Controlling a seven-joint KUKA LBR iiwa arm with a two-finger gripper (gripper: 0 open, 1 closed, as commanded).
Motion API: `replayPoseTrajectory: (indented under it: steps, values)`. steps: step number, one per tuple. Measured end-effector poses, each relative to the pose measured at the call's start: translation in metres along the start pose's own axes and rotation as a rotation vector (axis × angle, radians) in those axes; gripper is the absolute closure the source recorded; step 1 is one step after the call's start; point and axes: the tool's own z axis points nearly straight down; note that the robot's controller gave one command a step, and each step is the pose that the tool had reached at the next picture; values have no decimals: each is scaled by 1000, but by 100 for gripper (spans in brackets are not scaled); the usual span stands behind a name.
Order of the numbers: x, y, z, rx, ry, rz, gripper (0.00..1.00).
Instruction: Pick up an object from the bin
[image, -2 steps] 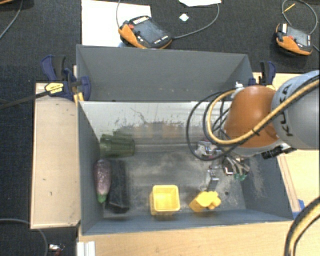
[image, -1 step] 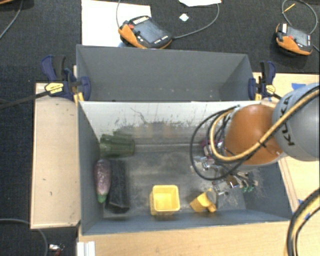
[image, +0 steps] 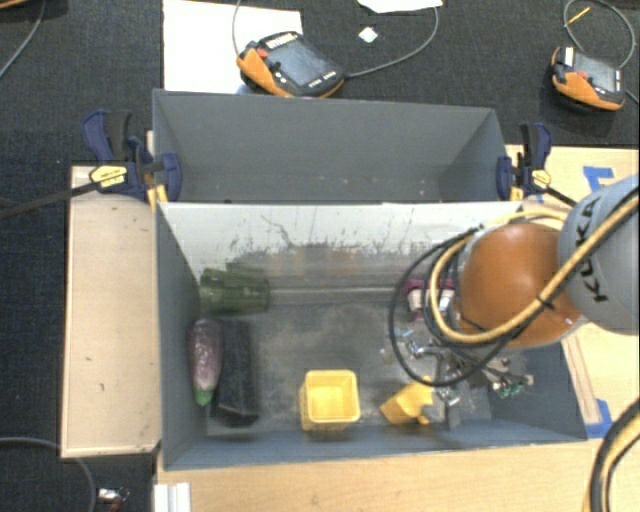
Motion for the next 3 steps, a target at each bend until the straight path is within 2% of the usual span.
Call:
replayPoseTrajectory:
  steps: [1,2,3]
  values:
    - [2,-5,7,1,-5,-410,0]
    - [4,-14,39,3,2,-197,0]
    - [4,-16,38,5,-6,-474,100]
